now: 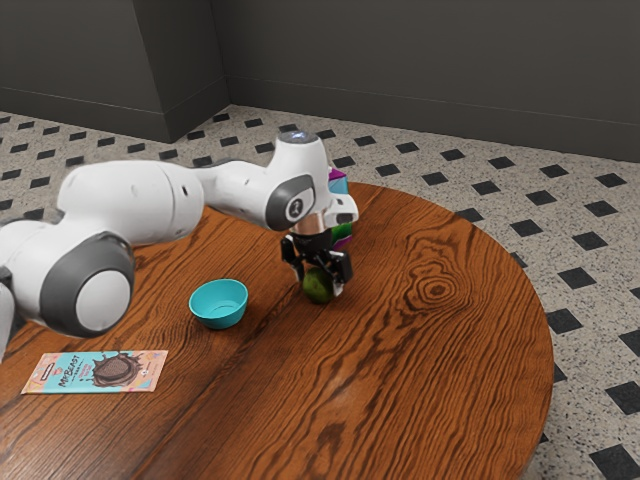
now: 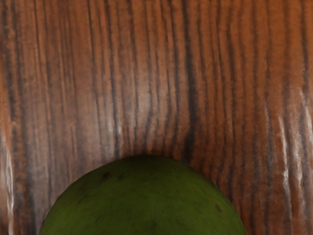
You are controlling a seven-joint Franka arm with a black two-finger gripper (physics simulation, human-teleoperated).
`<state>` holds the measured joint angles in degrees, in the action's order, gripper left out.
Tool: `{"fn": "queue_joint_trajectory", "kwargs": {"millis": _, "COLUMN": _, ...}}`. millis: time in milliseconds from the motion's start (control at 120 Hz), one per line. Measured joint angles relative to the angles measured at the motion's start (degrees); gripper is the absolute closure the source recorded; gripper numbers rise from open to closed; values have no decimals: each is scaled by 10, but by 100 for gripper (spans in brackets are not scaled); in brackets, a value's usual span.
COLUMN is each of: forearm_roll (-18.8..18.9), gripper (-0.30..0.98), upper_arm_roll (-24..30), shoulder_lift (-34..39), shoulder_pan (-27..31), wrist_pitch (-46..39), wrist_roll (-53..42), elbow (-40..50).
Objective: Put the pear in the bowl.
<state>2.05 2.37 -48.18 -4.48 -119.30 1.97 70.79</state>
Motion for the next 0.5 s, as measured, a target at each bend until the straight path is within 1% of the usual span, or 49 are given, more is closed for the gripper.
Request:
{"fn": "queue_joint_trajectory", "kwargs": {"millis": 108, "forearm_roll": 0, "gripper": 1, "upper_arm_roll": 0, "shoulder_lift": -2, "shoulder_pan": 0, "wrist_pitch": -1, "wrist_roll": 0, "elbow": -2}}
{"fn": "queue_joint_trajectory", "kwargs": {"millis": 317, "forearm_roll": 0, "gripper": 11, "upper_arm_roll": -1, "shoulder_lift": 1, "shoulder_pan": 0, "wrist_pitch": 1, "wrist_roll": 0, "elbow": 1}}
{"fn": "queue_joint_trajectory", "kwargs": {"millis": 500, "forearm_roll": -1, "gripper": 17, "upper_arm_roll": -1, "shoulder_lift": 4, "shoulder_pan": 0, "wrist_pitch": 3, "wrist_roll": 1, "elbow": 2}}
